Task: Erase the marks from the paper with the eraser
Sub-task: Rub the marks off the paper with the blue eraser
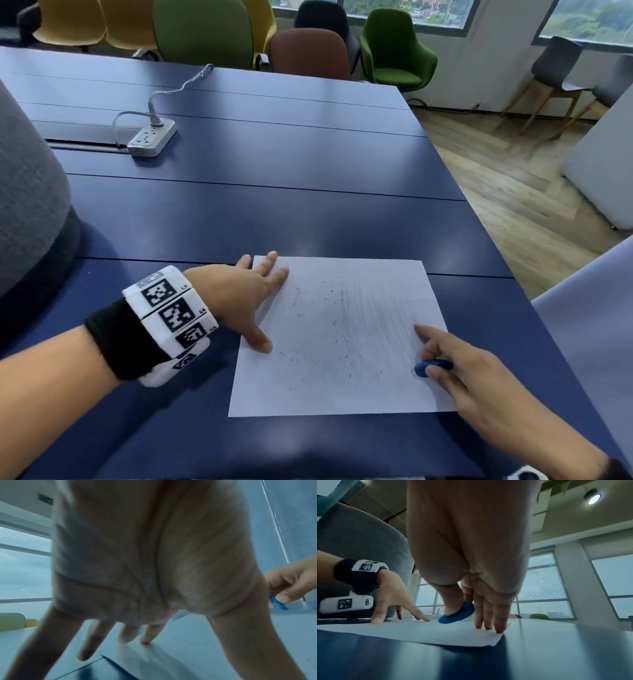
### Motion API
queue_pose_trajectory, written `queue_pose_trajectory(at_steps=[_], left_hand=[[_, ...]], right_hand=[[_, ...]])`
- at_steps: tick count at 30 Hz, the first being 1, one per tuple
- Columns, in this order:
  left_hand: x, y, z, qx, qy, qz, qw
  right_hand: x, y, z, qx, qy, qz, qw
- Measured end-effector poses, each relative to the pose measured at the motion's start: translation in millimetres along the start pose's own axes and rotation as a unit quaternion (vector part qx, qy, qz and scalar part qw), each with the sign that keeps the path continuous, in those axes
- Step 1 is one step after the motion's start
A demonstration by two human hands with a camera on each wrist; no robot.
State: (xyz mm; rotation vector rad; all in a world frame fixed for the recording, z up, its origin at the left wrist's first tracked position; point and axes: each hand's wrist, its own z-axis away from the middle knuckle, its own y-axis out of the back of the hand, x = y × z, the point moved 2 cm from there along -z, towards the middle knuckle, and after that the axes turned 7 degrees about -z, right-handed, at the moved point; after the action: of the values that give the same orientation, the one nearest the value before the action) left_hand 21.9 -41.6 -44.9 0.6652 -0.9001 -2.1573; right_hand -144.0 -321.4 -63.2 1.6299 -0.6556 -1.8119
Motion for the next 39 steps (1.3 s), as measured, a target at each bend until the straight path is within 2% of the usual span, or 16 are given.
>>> queue_pose_trajectory(at_steps=[4,9,11,13,15,17,19,22,25,27,29,30,32,35,37,39], left_hand=[[14.1,-4.0,31.9,0.055,-0.002,-0.011,0.998],[99.2,-14.3,67.8,0.058,-0.083,0.06,0.993],[136.9,-15.5,61.5,0.074,-0.11,0.113,0.985],[169.2,-20.7,45.3,0.126,-0.118,0.136,0.976],[189.0,-29.9,30.5,0.115,-0.106,0.147,0.977],[201.0,-40.9,17.8,0.152,-0.105,0.142,0.972],[201.8,-49.0,12.5,0.179,-0.114,0.129,0.969],[175.5,-63.8,18.1,0.203,-0.074,0.129,0.968],[126.4,-92.9,33.2,0.177,0.022,0.156,0.971],[94.0,-90.9,49.6,0.135,0.109,0.162,0.971],[76.9,-89.1,60.4,0.11,0.162,0.195,0.961],[76.6,-83.4,61.5,0.106,0.165,0.22,0.955],[96.3,-75.9,53.6,0.165,0.113,0.161,0.966],[143.1,-77.4,41.1,0.221,-0.038,0.068,0.972],[138.2,-88.6,39.5,0.203,-0.03,0.054,0.977],[109.1,-101.1,48.5,0.151,0.029,0.094,0.984]], right_hand=[[-0.2,-0.6,2.1,-0.016,-0.01,-0.006,1.0],[4.0,3.8,1.1,-0.037,-0.015,-0.015,0.999],[4.1,5.0,0.3,-0.042,-0.01,-0.013,0.999],[3.9,5.9,0.0,-0.044,-0.005,-0.015,0.999],[4.9,6.9,0.2,-0.048,-0.004,-0.023,0.999],[7.1,7.8,-0.2,-0.051,-0.008,-0.035,0.998],[8.6,8.5,0.0,-0.051,-0.008,-0.033,0.998],[10.4,9.0,0.2,-0.051,-0.009,-0.038,0.998],[11.1,9.7,1.2,-0.057,-0.015,-0.046,0.997],[11.7,10.7,1.1,-0.06,-0.013,-0.051,0.997],[11.9,11.3,0.8,-0.065,-0.009,-0.054,0.996],[11.7,11.4,0.9,-0.066,-0.006,-0.053,0.996],[10.9,11.5,1.7,-0.065,0.003,-0.049,0.997],[12.3,12.0,3.1,-0.071,0.009,-0.047,0.996],[12.9,12.4,3.1,-0.074,0.008,-0.048,0.996],[12.8,12.6,2.5,-0.071,0.007,-0.044,0.996]])
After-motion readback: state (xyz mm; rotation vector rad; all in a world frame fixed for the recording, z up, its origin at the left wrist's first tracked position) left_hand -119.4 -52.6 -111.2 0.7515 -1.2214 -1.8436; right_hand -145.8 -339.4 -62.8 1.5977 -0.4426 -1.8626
